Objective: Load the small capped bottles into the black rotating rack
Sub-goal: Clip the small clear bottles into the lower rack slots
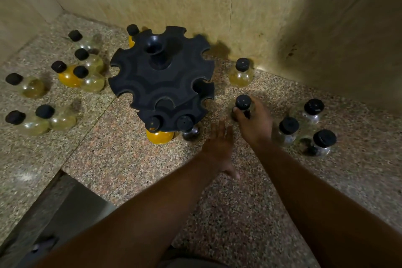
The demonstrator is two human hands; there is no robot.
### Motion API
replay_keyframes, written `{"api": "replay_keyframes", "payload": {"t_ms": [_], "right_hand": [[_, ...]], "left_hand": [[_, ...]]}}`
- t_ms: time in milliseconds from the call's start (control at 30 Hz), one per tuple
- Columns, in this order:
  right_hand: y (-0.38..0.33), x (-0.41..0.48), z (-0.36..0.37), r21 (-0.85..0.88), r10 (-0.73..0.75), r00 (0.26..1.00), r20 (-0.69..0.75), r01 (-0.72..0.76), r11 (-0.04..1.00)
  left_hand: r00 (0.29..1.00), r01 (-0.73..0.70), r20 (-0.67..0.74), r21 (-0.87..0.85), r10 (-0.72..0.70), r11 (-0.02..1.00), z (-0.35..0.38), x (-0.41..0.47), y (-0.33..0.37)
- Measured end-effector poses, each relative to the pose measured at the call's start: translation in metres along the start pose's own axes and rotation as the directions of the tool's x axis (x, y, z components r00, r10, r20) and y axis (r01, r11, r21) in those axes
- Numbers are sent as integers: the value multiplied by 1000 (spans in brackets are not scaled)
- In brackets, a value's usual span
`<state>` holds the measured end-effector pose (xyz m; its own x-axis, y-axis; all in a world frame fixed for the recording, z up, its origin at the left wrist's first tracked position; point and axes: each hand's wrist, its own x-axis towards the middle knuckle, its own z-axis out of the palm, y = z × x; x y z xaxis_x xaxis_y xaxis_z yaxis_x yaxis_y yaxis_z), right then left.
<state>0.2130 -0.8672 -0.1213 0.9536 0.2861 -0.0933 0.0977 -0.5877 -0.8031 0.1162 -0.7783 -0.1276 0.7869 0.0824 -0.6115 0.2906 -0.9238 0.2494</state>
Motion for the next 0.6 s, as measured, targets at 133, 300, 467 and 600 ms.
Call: {"api": "replay_keyframes", "payload": {"t_ms": [133,300,467,600], "right_hand": [[-2,-5,-4,11,-1,999,-35,2,1000],[-16,-18,-7,-15,-110,993,-41,109,994],[-35,-42,3,3,-156,988,-2,156,988],[-41,-57,18,12,-172,980,96,172,985]], "left_hand": [[961,-73,-269,-469,-63,880,7,3,-7],[846,-268,-185,-959,-500,-98,-13,-17,8],[826,-282,-40,-893,-563,-351,-9,-39,0],[809,-312,31,-823,-587,-475,-1,-55,-16]]}}
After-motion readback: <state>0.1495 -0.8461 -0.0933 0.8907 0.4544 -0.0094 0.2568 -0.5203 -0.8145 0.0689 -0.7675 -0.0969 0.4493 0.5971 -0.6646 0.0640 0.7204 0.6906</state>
